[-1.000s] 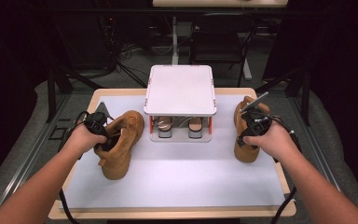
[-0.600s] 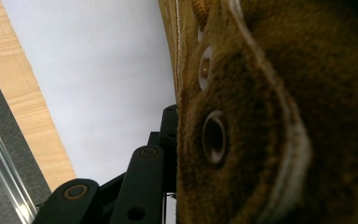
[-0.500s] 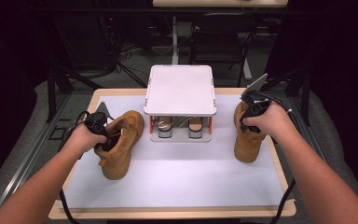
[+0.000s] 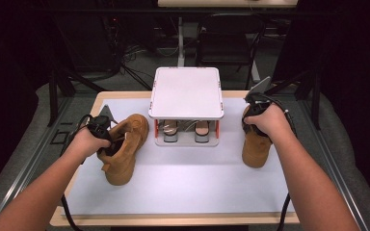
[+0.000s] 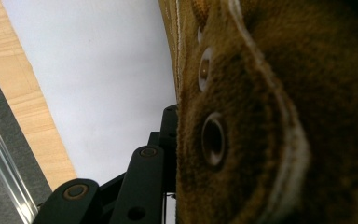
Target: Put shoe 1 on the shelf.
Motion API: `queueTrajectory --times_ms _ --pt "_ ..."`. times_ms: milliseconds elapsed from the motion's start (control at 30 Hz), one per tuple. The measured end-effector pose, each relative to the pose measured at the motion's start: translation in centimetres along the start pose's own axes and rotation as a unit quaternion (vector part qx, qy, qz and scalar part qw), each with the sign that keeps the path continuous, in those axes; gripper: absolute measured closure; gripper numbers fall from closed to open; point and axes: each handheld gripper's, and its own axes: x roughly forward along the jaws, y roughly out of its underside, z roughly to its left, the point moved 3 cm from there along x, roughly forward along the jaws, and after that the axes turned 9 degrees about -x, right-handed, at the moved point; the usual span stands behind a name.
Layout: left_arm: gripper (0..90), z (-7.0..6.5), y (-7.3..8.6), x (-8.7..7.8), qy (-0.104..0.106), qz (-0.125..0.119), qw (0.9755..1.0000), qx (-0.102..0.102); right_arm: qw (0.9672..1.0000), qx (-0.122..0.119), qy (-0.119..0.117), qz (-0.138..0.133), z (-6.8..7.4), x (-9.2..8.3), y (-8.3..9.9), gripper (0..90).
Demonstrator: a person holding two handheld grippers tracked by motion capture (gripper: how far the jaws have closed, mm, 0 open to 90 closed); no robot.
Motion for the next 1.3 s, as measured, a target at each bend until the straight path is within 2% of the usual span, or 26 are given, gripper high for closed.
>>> queueTrajectory --times_ms 133,167,200,233,267,467,567,600,700,733,933,1133,1167,1300 --pt "75.7 0.1 0.0 0.0 0.001 -0.002 1.0 0.001 0.9999 0.014 -0.005 0.006 0.0 0.8 -0.6 59.2" --pt "75.7 0.1 0.0 0.0 0.001 -0.002 1.0 0.001 0.9998 0.021 -0.004 0.0 0.2 1.1 -0.7 59.7" --pt "75.7 0.1 0.0 0.0 0.002 -0.003 1.0 0.0 0.9998 0.014 -0.003 0.01 0.1 1.1 -0.8 60.4" --pt "75.7 0.1 0.0 0.0 0.003 -0.002 1.0 -0.002 0.9997 0.025 0.002 -0.002 0.2 1.3 -0.9 61.6" --pt "75.7 0.1 0.0 0.0 0.004 -0.003 1.0 -0.002 0.9998 0.019 0.005 0.007 0.0 1.2 -1.0 62.7" --pt "75.8 0.1 0.0 0.1 0.005 -0.004 1.0 -0.003 0.9997 0.022 0.009 -0.005 -0.1 1.2 -1.0 73.8" --pt "75.8 0.1 0.0 0.1 0.004 -0.004 1.0 -0.002 0.9999 0.008 0.011 0.003 -0.2 0.9 -0.9 75.8" --pt "75.8 0.1 0.0 0.0 0.004 -0.003 1.0 -0.002 0.9998 0.016 0.007 -0.008 -0.1 1.0 -0.8 76.1" --pt "75.7 0.1 0.0 0.0 0.003 -0.001 1.0 -0.002 1.0 -0.004 -0.001 0.003 0.0 0.9 -0.2 76.9" --pt "75.8 0.1 0.0 0.0 0.003 -0.002 1.0 -0.003 0.9999 -0.013 0.003 0.008 0.2 0.9 0.1 76.9" --pt "75.8 0.1 0.0 0.0 0.003 -0.002 1.0 -0.003 0.999 -0.045 -0.002 0.006 1.4 0.7 1.5 77.1" --pt "75.8 0.1 0.0 0.0 0.003 -0.001 1.0 -0.004 0.9957 -0.092 -0.003 0.012 3.1 0.4 3.3 77.2" --pt "75.8 0.1 0.0 0.1 0.004 -0.002 1.0 -0.004 0.9956 -0.093 -0.007 0.005 3.4 0.5 3.5 77.1" --pt "75.8 0.1 0.0 0.0 0.003 -0.002 1.0 -0.003 0.9935 -0.113 -0.01 0.006 4.7 0.4 4.6 77.1"
